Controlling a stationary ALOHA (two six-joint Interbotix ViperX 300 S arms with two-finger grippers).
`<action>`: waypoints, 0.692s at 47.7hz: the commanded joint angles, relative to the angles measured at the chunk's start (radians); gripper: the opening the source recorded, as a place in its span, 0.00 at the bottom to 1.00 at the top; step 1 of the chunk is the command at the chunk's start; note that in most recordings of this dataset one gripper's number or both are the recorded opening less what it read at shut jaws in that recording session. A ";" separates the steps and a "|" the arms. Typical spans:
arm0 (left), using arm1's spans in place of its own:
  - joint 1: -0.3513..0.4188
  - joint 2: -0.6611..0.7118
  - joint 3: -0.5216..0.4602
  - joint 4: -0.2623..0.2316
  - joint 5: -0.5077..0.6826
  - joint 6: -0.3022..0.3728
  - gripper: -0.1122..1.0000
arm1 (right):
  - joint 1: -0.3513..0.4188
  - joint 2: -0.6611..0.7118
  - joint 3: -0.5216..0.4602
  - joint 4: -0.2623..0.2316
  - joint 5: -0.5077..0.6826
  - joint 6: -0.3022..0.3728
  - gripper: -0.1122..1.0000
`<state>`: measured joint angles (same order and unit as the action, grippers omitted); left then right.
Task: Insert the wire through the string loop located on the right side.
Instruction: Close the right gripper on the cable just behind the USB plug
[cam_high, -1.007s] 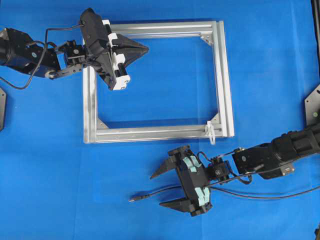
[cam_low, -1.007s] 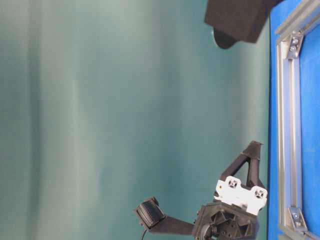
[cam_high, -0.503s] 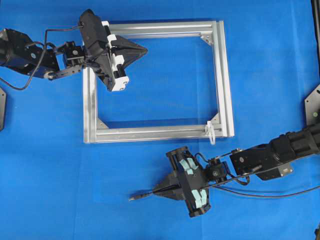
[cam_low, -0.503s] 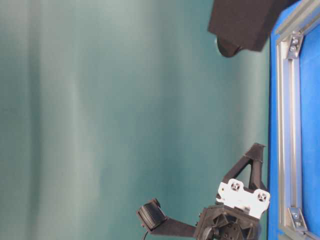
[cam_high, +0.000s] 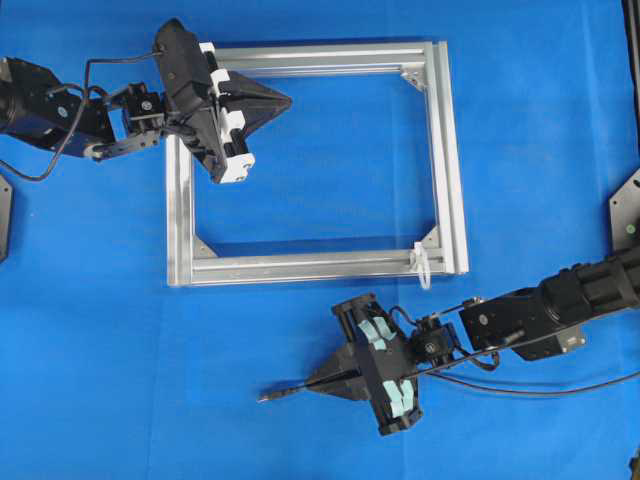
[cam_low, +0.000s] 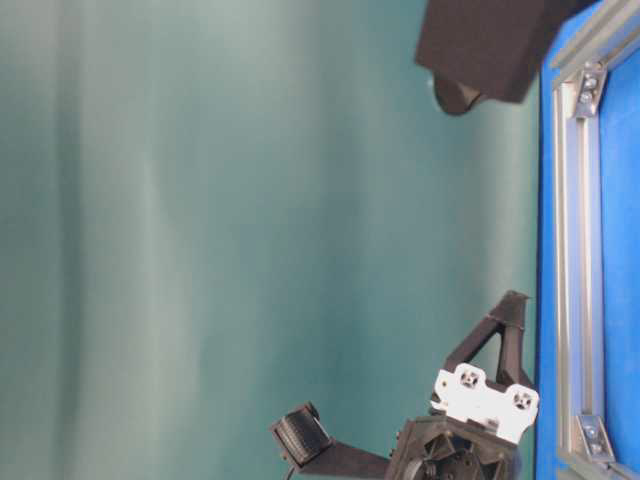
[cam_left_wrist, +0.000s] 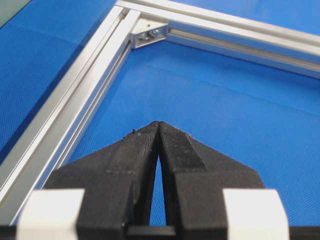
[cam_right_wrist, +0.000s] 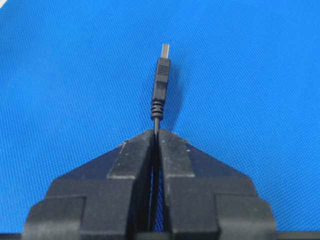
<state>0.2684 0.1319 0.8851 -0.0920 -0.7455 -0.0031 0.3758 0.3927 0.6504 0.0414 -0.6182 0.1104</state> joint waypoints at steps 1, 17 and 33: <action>-0.002 -0.029 -0.006 0.003 -0.005 0.000 0.10 | 0.002 -0.066 -0.008 -0.002 0.011 0.002 0.07; -0.002 -0.031 0.002 0.002 -0.005 0.000 0.10 | 0.002 -0.227 -0.005 -0.003 0.195 0.002 0.07; -0.002 -0.031 0.003 0.003 -0.005 -0.002 0.10 | 0.002 -0.232 -0.005 -0.002 0.206 -0.003 0.07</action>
<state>0.2700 0.1289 0.8943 -0.0920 -0.7455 -0.0031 0.3758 0.1917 0.6535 0.0399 -0.4096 0.1089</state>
